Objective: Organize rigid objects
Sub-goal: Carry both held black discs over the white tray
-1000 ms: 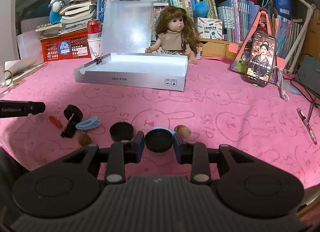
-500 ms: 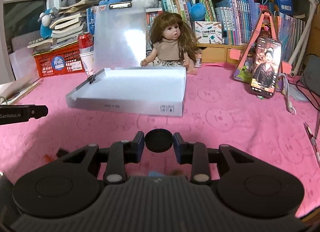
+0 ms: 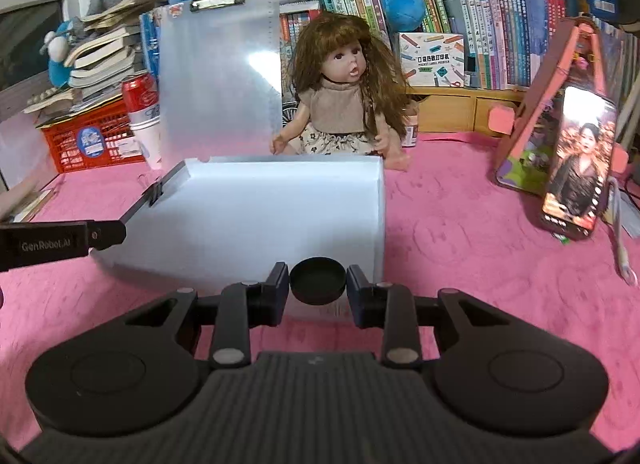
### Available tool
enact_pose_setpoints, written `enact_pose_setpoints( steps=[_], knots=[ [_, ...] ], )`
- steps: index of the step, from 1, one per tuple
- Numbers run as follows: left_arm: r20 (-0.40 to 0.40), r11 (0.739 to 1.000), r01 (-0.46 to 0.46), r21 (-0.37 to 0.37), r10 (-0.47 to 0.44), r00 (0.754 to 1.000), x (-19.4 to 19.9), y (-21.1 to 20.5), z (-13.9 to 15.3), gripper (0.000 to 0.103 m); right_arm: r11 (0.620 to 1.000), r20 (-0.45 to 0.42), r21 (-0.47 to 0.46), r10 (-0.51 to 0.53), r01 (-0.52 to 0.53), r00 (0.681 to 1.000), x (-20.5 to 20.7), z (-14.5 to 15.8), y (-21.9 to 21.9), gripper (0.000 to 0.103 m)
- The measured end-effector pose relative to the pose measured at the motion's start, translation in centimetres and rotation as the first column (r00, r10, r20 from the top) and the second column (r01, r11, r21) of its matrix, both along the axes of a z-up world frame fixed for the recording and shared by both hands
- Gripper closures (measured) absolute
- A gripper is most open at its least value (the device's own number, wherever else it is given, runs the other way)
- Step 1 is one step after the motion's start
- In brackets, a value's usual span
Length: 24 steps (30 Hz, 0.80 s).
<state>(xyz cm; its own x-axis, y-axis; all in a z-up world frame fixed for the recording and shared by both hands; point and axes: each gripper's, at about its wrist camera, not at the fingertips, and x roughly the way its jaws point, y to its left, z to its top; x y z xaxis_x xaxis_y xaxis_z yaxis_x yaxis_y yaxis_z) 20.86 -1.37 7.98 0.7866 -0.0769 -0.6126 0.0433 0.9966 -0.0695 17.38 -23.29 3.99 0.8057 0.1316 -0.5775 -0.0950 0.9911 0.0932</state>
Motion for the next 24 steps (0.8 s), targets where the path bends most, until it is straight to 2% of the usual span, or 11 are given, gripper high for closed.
enact_pose_setpoints(
  steps=[5, 13, 24],
  knots=[
    [-0.042, 1.0, -0.008, -0.019, 0.007, 0.999, 3.3, -0.2, -0.6, 0.073, 1.0, -0.032, 0.013, -0.005, 0.005, 0.999, 3.1, -0.1, 0.0, 0.067],
    [-0.096, 1.0, -0.014, 0.0, 0.014, 0.995, 7.4, -1.0, -2.1, 0.073, 1.0, -0.088, 0.021, -0.001, 0.003, 0.996, 6.8, -0.8, 0.7, 0.067],
    [-0.159, 1.0, -0.005, -0.001, 0.004, 0.987, 10.1, -1.8, -4.9, 0.073, 1.0, -0.158, -0.005, 0.01, -0.011, 0.987, 9.8, -2.7, 1.6, 0.067]
  ],
)
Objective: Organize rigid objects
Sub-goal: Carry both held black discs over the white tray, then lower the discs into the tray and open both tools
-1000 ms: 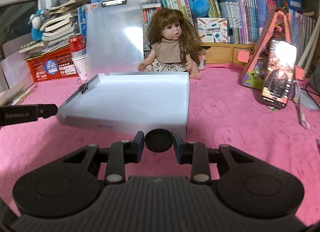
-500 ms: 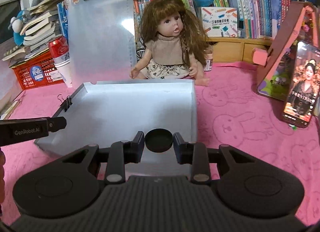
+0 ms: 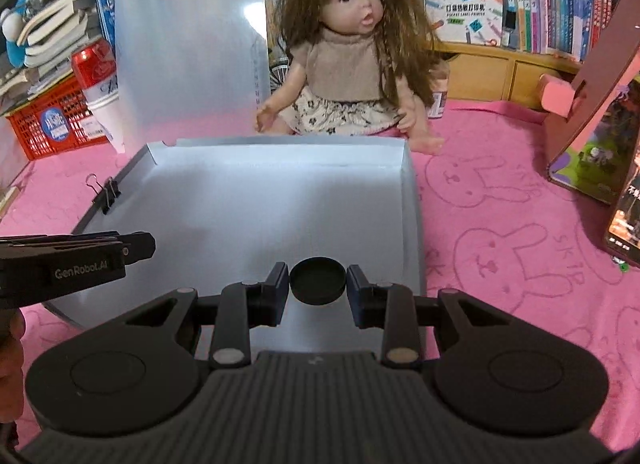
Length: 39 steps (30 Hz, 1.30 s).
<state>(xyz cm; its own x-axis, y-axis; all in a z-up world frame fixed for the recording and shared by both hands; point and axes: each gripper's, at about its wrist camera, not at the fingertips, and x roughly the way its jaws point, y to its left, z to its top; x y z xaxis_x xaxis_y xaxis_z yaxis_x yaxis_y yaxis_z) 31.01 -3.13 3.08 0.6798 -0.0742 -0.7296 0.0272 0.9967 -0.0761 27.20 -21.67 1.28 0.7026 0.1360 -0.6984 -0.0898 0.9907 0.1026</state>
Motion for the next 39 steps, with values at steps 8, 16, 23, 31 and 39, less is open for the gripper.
enact_pose_setpoints(
  steps=[8, 16, 23, 31, 39],
  knots=[
    [-0.019, 1.0, 0.006, -0.008, -0.006, 1.0, 0.6, 0.2, -1.0, 0.073, 1.0, -0.028, -0.011, -0.001, 0.001, 1.0, 0.8, -1.2, 0.1, 0.067],
    [-0.021, 1.0, 0.013, 0.001, -0.013, 1.0, 0.8, 0.2, -1.4, 0.073, 1.0, -0.032, -0.028, 0.003, -0.004, 0.999, 1.0, -1.7, 0.3, 0.067],
    [-0.016, 1.0, 0.019, 0.012, -0.018, 1.0, 0.7, -0.1, -1.5, 0.073, 1.0, -0.033, -0.031, 0.004, -0.005, 0.999, 1.0, -1.8, 0.3, 0.067],
    [-0.023, 0.999, 0.03, -0.019, -0.031, 0.999, 0.5, 0.0, -1.1, 0.073, 1.0, -0.025, -0.026, 0.006, -0.006, 1.0, 0.8, -1.3, 0.3, 0.054],
    [0.054, 0.999, 0.048, 0.018, -0.049, 0.997, -1.8, 0.0, 1.0, 0.052, 0.999, 0.028, -0.044, 0.018, -0.017, 0.999, -1.0, 0.7, 0.3, 0.042]
  ],
)
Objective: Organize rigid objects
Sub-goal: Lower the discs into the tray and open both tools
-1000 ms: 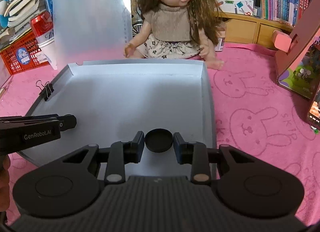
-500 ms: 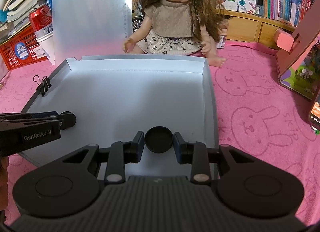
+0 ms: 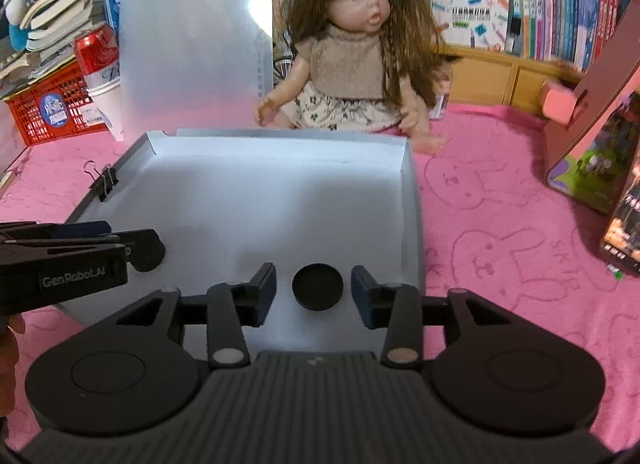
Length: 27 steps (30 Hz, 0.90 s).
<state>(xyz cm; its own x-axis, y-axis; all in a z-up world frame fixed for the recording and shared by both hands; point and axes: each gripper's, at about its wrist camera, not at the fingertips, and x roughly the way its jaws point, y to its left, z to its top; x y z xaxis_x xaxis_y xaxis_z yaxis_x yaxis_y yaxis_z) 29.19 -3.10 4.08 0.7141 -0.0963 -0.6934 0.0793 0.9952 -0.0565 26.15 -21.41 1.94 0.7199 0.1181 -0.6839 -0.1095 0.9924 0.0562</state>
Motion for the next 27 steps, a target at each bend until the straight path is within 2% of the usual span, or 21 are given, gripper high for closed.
enact_pose_setpoints(
  steps=[10, 15, 21, 27],
  knots=[
    [0.074, 1.0, 0.029, 0.001, -0.029, 0.997, -4.9, 0.7, 2.8, 0.035, 0.999, 0.087, -0.031, 0.034, -0.032, 0.996, -4.5, 2.4, -0.2, 0.027],
    [0.101, 0.998, 0.056, 0.006, -0.057, 0.993, -8.1, 0.9, 3.6, 0.031, 0.998, 0.128, -0.042, 0.061, -0.056, 0.99, -7.2, 3.4, -0.2, 0.021],
    [0.123, 0.997, 0.08, -0.016, -0.077, 0.989, -11.7, 1.1, 4.4, 0.029, 0.995, 0.165, -0.051, 0.098, -0.091, 0.981, -10.6, 4.2, 0.1, 0.019],
    [0.157, 0.992, 0.126, -0.005, -0.124, 0.98, -16.0, 1.1, 4.6, 0.026, 0.99, 0.194, -0.063, 0.133, -0.124, 0.972, -14.0, 4.3, 0.2, 0.016]
  ],
)
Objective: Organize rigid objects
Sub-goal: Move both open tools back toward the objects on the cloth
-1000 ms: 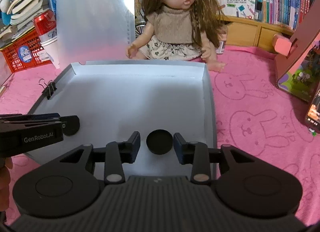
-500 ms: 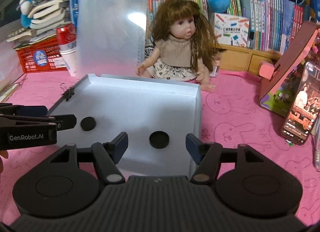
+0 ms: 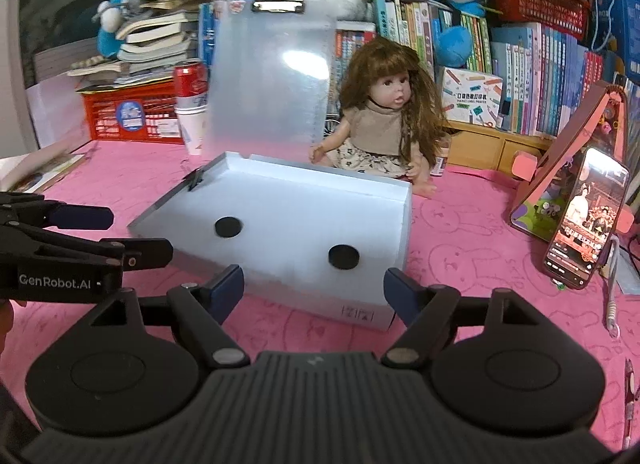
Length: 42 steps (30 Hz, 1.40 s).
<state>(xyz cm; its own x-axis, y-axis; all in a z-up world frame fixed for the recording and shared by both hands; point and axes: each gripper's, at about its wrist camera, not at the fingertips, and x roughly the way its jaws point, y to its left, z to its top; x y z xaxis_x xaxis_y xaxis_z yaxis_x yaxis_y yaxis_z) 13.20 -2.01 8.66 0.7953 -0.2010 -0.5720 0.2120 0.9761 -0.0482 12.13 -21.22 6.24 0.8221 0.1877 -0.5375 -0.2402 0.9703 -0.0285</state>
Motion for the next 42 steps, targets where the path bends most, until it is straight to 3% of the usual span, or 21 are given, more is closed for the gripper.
enact_pose_setpoints(
  steps=[15, 26, 33, 40, 42],
  knots=[
    [0.055, 0.999, 0.053, 0.012, -0.053, 0.997, -9.2, -0.3, -2.2, 0.023, 0.999, 0.038, 0.023, 0.039, -0.04, 0.999, -6.6, -2.6, -0.9, 0.014],
    [0.015, 0.999, 0.052, 0.005, -0.052, 0.999, -13.6, 0.4, -4.9, 0.024, 0.998, 0.07, 0.008, 0.067, -0.068, 0.995, -10.9, -4.7, -2.0, 0.014],
    [-0.01, 0.997, 0.071, 0.009, -0.071, 0.997, -15.5, 0.1, -6.1, 0.031, 0.992, 0.08, 0.0, 0.128, -0.129, 0.989, -13.1, -6.2, -1.8, 0.014],
    [-0.039, 0.995, 0.098, -0.008, -0.098, 0.994, -16.0, -0.4, -6.7, 0.052, 0.976, 0.05, -0.049, 0.216, -0.214, 0.975, -13.8, -7.6, -0.6, 0.023],
    [-0.042, 0.995, 0.103, -0.008, -0.104, 0.994, -15.9, -0.4, -6.9, 0.053, 0.972, 0.046, -0.059, 0.229, -0.226, 0.972, -13.7, -7.9, -0.2, 0.024]
  ],
)
